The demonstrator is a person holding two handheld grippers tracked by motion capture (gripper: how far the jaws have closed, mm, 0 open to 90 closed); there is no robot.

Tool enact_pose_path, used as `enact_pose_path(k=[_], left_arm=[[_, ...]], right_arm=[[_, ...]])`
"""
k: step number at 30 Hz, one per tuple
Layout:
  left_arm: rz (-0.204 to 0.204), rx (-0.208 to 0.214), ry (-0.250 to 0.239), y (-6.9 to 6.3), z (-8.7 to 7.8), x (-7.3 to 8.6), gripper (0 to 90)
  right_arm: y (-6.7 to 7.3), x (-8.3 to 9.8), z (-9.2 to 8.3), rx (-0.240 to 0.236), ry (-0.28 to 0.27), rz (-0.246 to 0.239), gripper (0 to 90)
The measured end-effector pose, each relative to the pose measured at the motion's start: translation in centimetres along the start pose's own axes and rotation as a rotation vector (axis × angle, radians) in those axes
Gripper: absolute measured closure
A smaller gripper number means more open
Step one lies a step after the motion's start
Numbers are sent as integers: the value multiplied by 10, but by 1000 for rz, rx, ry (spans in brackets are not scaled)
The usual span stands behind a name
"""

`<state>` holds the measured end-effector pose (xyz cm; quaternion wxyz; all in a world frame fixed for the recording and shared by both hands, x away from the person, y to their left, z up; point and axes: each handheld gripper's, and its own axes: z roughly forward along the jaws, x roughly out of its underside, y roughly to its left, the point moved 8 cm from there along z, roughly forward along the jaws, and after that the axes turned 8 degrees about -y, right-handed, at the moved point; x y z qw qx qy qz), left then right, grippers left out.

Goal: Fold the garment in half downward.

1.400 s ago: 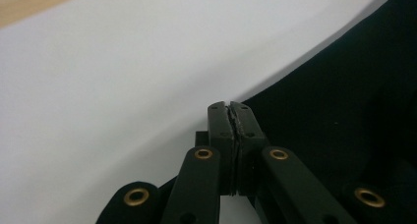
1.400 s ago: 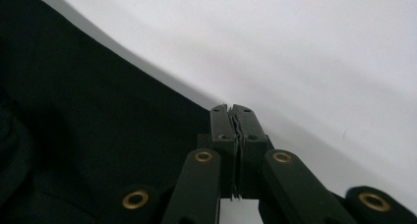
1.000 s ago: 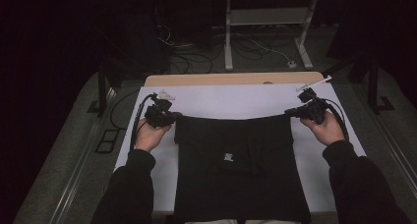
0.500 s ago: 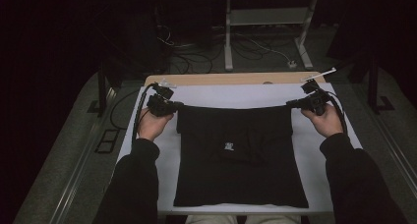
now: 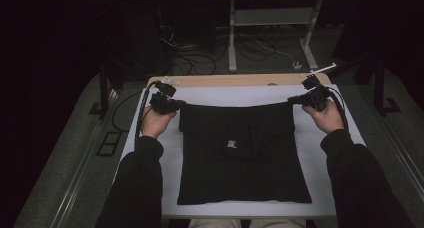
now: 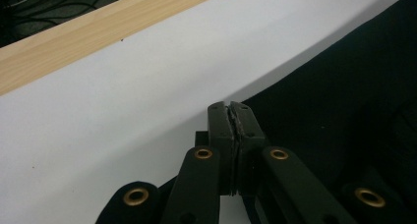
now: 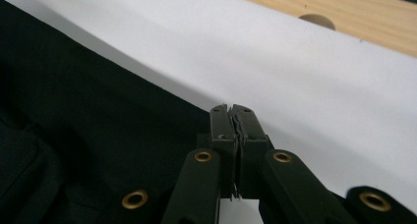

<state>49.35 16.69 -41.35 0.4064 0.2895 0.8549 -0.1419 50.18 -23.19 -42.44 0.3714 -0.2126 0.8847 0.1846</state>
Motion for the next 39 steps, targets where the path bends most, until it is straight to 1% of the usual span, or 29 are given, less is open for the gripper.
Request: enact_pose_path(k=[2,3,5,8,10,12,13,14,16,18,22,24,27,29,31,33,36,37,39], left_arm=[[-1,-3,-5,1,0,-2,877],[-11,-7,-9,1,1,-4,877],[-19,-1,-9,0,2,-7,877],[-20,0,-23,-1,3,-14,877],[-12,-4,-14,0,4,-17,877],[-19,-11,-11,1,5,-20,877],[-13,-8,-11,2,5,-21,877],[-15,-15,-8,2,5,-22,877],[-13,-16,-12,5,5,-24,877],[-15,-18,-16,6,5,-25,877],[-22,-19,-17,7,10,-25,877],[-22,-24,-15,8,12,-24,877],[-26,-26,-27,9,15,-25,876],[-26,-27,-23,10,17,-24,874],[-25,-23,-21,10,20,-23,874],[-31,-23,-17,11,22,-21,875],[-42,-19,-17,13,24,-20,875],[-34,-17,-18,14,25,-20,875],[-35,-16,-14,15,26,-19,875]], right_arm=[[1,-4,0,6,-3,-9,869],[1,-5,1,9,-6,-11,869],[0,-8,2,12,-10,-10,869],[-1,-13,4,20,-18,4,869],[0,-16,5,23,-22,-4,869],[-1,-19,5,22,-21,-15,869],[-1,-21,5,16,-21,-10,869],[-1,-22,5,15,-21,-4,868],[-3,-24,5,21,-26,-11,869],[-4,-25,5,23,-27,-9,869],[-5,-25,6,17,-39,-6,867],[-6,-24,7,18,-36,-6,867],[-8,-24,9,25,-31,-4,867],[-9,-23,11,23,-30,-4,867],[-10,-22,13,13,-32,5,867],[-11,-22,14,-5,-42,16,866],[-13,-21,18,-5,-41,24,864],[-13,-21,19,-4,-40,24,864],[-14,-20,22,-7,-35,28,864]])
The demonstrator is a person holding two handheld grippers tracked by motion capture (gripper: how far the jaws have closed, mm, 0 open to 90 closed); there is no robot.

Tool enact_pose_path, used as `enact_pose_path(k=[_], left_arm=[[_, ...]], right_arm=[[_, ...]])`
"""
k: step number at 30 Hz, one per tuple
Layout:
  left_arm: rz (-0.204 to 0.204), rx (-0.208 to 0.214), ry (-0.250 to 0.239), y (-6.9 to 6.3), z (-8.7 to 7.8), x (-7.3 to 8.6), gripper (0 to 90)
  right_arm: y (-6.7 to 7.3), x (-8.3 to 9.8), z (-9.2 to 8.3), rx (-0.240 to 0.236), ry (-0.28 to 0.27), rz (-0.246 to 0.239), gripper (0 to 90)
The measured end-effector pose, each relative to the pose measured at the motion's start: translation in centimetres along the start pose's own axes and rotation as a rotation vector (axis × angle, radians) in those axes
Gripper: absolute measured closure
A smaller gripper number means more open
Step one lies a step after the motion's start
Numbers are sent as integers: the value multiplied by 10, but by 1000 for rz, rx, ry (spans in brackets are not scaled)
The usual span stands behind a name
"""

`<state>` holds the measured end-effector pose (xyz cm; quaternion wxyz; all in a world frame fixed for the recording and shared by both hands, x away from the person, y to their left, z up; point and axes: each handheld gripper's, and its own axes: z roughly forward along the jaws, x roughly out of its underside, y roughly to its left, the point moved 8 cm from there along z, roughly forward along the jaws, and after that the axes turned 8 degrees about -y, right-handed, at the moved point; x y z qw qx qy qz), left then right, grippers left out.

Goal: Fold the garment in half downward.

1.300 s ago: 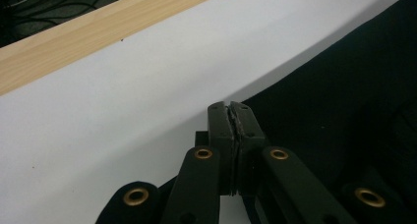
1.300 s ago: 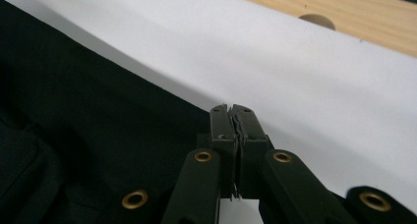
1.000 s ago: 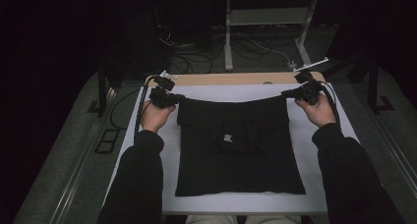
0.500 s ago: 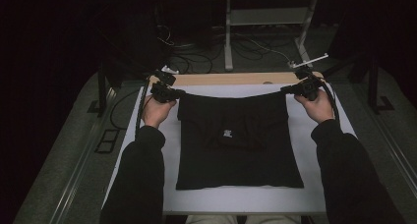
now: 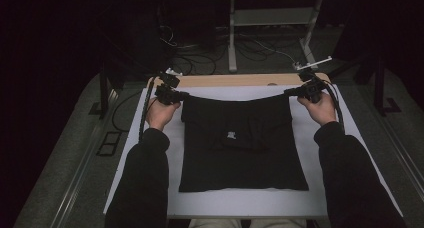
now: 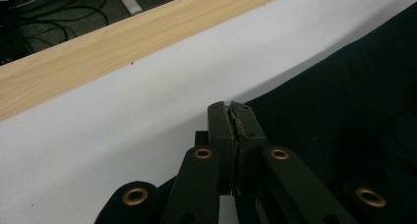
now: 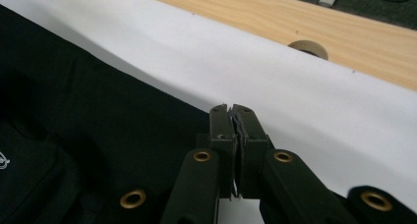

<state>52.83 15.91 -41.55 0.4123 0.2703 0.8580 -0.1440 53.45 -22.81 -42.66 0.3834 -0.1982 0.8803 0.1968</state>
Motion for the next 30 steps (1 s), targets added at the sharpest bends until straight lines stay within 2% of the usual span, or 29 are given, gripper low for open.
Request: enact_pose_path(k=[3,9,16,18,20,22,24,25,27,30], left_arm=[[-3,5,4,1,3,2,874],[-12,13,29,3,14,10,874],[-34,17,33,5,21,15,856],[-43,5,24,6,20,14,804],[-64,18,-4,6,18,13,790],[-76,13,-15,7,16,12,730],[-75,-2,-29,9,14,12,654],[-76,-1,-52,9,12,11,641],[-95,28,-85,7,9,10,606],[-134,42,-104,7,7,8,505]], right_arm=[[-2,2,4,-3,7,17,864],[-4,7,15,-11,17,21,861],[-6,11,22,-36,17,59,837],[-5,12,22,-49,15,79,801],[-5,13,22,-39,29,66,777],[-4,13,22,-46,24,74,748],[-2,13,22,-51,24,75,706],[-1,13,22,-47,27,70,668],[2,13,23,-33,24,39,609],[7,10,22,-38,4,33,536]])
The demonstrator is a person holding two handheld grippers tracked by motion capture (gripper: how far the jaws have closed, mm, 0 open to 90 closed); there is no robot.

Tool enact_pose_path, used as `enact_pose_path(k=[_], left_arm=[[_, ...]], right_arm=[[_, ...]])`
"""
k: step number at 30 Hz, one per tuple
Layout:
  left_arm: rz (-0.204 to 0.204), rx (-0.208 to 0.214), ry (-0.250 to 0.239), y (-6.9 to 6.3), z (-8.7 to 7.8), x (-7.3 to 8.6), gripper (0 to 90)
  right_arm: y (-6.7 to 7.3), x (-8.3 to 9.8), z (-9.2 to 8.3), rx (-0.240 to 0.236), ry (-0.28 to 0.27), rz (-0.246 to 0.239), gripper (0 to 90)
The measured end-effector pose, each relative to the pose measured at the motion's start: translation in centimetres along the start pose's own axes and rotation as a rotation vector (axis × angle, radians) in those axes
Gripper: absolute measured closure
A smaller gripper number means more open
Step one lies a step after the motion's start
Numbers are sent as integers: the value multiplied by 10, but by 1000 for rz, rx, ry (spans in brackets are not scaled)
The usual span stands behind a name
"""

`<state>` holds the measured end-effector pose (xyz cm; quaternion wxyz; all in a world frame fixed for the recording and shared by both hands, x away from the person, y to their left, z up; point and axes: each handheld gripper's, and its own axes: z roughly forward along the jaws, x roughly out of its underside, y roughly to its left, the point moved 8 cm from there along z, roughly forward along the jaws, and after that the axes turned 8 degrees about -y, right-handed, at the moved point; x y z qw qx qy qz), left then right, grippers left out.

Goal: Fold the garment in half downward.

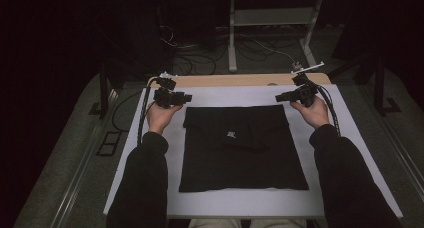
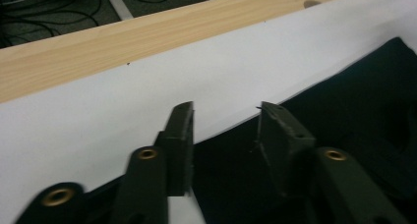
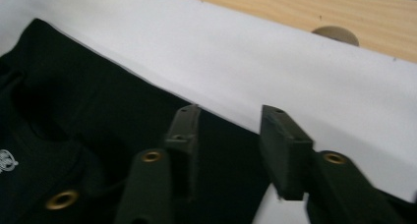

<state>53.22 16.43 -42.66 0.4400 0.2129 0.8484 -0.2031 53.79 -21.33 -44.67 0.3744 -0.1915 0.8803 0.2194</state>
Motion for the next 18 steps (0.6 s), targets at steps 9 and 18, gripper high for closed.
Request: enact_pose_path(k=[9,18], left_arm=[[-71,78,-67,-10,-7,-7,261],[-88,161,-79,-26,-6,-11,0]], right_arm=[[14,-8,-8,-35,-39,-9,284],[28,-14,-14,-79,-72,-13,85]])
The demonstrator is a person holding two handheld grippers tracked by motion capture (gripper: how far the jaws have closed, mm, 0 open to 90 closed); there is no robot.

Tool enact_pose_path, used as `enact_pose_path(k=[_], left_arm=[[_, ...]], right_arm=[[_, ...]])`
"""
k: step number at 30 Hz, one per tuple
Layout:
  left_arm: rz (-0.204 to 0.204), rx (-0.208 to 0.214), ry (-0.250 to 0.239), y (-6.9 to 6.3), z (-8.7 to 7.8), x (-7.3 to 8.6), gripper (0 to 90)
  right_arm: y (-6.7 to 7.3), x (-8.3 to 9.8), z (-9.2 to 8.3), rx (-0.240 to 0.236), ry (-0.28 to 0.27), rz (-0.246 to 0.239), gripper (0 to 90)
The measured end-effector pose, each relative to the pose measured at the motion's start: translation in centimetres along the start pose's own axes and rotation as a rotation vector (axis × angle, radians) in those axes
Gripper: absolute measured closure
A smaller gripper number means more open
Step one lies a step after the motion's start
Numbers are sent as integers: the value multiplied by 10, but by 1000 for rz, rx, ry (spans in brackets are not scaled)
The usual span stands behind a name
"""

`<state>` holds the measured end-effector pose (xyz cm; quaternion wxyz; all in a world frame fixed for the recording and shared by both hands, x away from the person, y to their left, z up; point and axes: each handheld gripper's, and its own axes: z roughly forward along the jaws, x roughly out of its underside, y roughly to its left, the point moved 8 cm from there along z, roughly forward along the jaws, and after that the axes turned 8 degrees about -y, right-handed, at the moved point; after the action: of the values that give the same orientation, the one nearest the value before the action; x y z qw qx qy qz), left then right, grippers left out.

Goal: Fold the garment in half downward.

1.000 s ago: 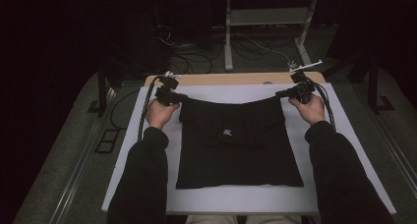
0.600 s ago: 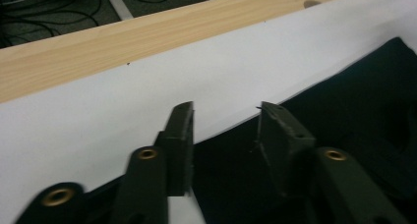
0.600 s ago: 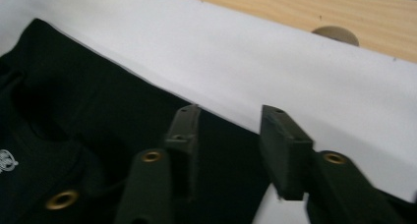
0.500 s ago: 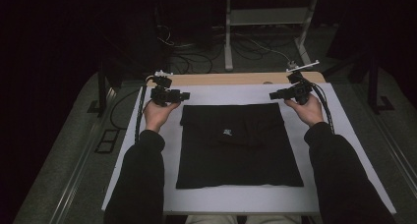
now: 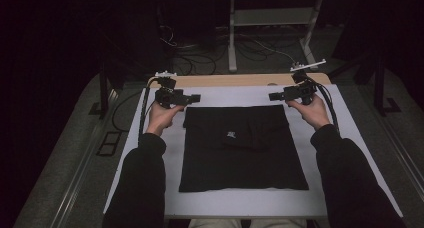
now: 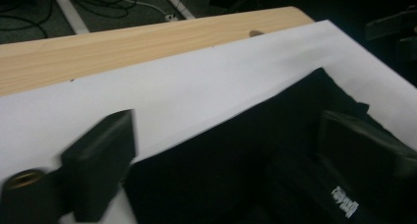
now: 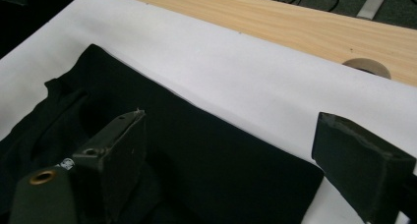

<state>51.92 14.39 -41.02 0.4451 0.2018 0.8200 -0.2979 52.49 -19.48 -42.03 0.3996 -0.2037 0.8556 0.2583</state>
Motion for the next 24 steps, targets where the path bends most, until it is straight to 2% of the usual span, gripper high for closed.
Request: enact_pose_path(k=[2,8,12,24], left_arm=[[-17,24,1,-2,1,0,0],[33,15,-31,-7,2,-3,0],[49,27,-22,-11,2,-2,0],[0,109,18,-19,19,17,0]], right_arm=[[4,0,1,-1,4,-9,0],[13,2,4,-31,18,-22,0],[18,4,6,-48,31,-29,0],[33,17,15,-95,65,-49,0]])
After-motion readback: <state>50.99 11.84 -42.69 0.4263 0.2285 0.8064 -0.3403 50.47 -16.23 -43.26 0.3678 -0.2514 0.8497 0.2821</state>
